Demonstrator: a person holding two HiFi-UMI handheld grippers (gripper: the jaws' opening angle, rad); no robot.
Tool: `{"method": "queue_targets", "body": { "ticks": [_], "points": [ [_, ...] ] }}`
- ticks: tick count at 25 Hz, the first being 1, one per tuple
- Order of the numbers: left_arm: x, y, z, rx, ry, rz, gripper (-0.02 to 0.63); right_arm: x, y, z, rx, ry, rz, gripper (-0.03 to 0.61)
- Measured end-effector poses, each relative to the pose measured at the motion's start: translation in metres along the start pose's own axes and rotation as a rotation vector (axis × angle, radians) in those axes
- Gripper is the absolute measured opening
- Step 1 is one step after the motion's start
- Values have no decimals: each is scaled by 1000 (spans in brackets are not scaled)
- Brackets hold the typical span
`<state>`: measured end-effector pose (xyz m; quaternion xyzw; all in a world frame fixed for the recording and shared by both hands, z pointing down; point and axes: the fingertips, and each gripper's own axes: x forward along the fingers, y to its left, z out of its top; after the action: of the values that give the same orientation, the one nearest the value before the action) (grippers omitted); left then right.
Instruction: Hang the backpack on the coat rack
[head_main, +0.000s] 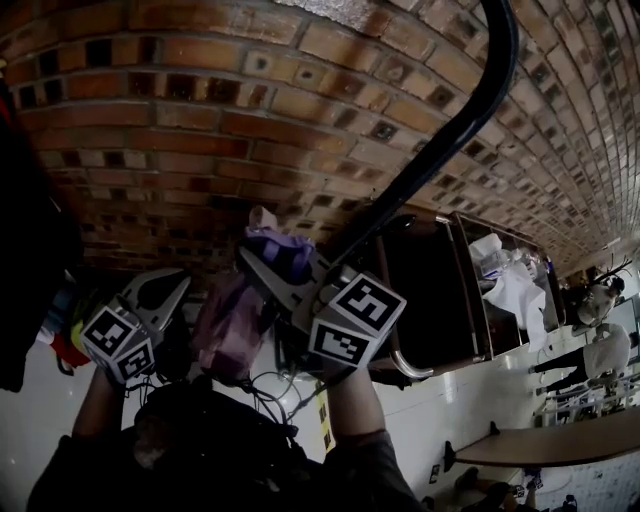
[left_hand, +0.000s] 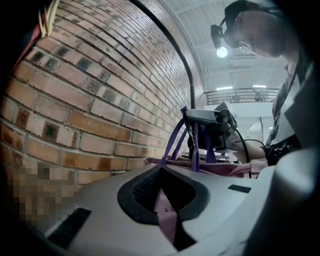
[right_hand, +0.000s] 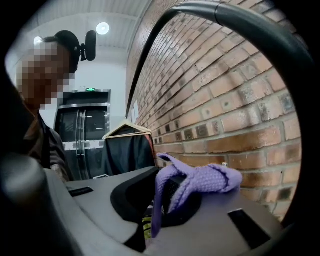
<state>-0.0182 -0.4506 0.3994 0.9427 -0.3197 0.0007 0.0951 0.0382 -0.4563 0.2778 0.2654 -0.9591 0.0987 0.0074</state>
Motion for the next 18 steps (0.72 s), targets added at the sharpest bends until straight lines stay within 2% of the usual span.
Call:
{"method": "queue_targets", "body": {
  "ticks": [8,11,18],
  "points": [
    [26,16,15,6,9,-21,40,-33,-27,15,-17,-88,-97,11],
    [33,11,11,1,20,-37,40,-41,-31,5,-16,-95,-120,11],
    [41,-4,-1,5,37,-63,40,-59,-37,-29,92,-143,-136,11]
  ]
}}
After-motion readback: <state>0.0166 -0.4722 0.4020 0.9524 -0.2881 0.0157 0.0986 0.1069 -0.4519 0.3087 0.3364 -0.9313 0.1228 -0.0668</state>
